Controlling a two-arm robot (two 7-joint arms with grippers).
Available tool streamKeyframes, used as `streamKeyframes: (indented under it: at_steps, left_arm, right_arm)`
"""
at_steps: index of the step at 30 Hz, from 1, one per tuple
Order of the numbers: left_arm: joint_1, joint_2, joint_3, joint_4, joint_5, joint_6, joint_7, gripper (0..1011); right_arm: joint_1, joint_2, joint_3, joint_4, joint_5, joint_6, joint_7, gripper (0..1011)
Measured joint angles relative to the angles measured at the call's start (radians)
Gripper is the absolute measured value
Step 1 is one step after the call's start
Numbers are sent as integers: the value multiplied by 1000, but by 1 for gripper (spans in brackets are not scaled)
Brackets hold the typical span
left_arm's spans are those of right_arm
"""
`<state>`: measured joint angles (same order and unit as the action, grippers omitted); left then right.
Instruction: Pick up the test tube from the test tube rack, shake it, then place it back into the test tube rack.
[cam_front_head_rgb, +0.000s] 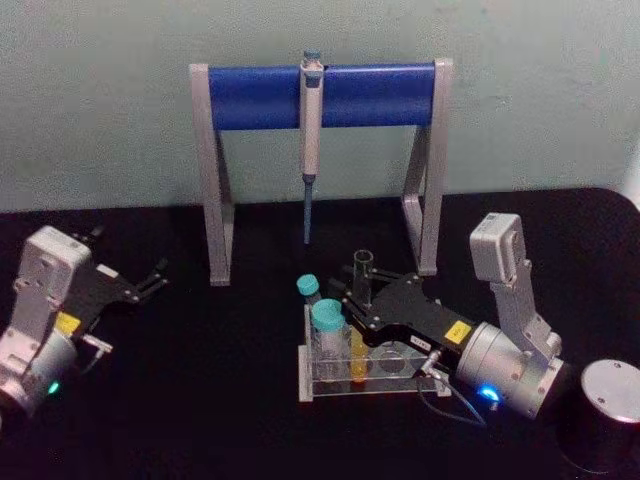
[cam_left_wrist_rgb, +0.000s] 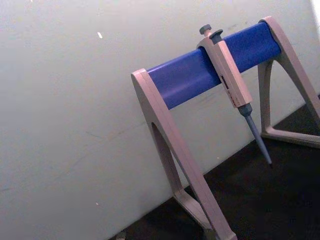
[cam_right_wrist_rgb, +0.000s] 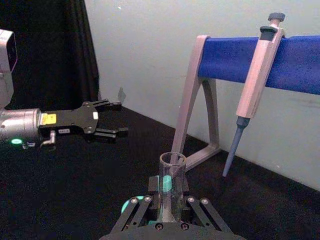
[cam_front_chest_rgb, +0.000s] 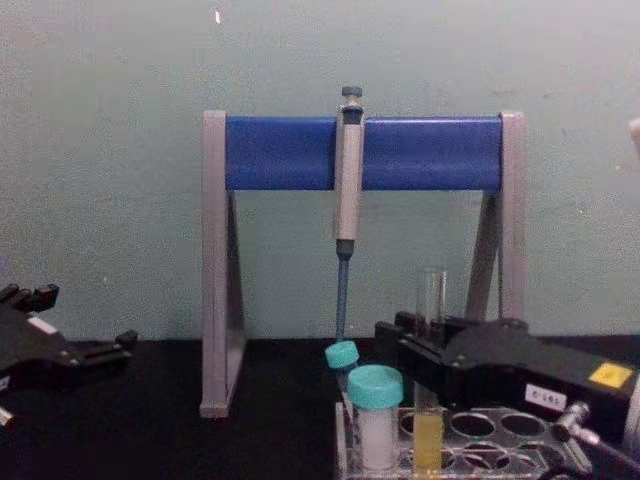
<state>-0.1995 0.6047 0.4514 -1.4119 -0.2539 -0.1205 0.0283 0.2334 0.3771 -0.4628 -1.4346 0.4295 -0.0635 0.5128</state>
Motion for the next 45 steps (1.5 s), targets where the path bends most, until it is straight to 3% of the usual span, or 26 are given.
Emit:
streamKeyframes:
  at_steps: [9, 11, 19, 22, 25, 33, 36, 45]
  left_arm:
    - [0, 0, 0, 0, 0, 0, 0, 1001]
    - [0, 0, 0, 0, 0, 0, 0, 1001]
    - [0, 0, 0, 0, 0, 0, 0, 1001]
    - [0, 0, 0, 0, 0, 0, 0, 1001]
    - [0, 0, 0, 0, 0, 0, 0, 1001]
    - [0, 0, 0, 0, 0, 0, 0, 1001]
    - [0, 0, 0, 0, 0, 0, 0, 1001]
    - [0, 0, 0, 0, 0, 0, 0, 1001]
  right_arm:
    - [0, 1, 0, 0, 2, 1, 0, 238]
    - [0, 1, 0, 0, 2, 1, 0, 277]
    - [0, 1, 0, -1, 3, 1, 0, 546]
    - [0, 1, 0, -1, 3, 1, 0, 602]
    - [0, 1, 0, -1, 3, 1, 0, 739]
    - [0, 1, 0, -1, 4, 1, 0, 950]
    - [0, 1, 0, -1, 4, 1, 0, 1000]
    - [0, 1, 0, -1, 4, 1, 0, 1000]
